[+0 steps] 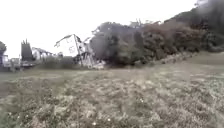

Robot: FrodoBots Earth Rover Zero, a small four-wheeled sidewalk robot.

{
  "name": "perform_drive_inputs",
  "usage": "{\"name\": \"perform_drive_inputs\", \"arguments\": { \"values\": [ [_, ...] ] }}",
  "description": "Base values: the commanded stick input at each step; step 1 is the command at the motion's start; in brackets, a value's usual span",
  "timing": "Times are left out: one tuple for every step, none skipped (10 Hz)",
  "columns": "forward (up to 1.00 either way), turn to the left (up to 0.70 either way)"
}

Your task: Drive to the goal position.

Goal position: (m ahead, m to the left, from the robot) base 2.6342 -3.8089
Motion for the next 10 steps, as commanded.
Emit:
{"name": "perform_drive_inputs", "arguments": {
  "values": [
    [0.50,0.04],
    [0.50,0.04],
    [0.50,0.29],
    [0.50,0.39],
    [0.50,0.50],
    [0.50,0.50],
    [0.50,0.50],
    [0.50,0.50],
    [0.50,0.50],
    [0.50,0.05]
  ]
}}
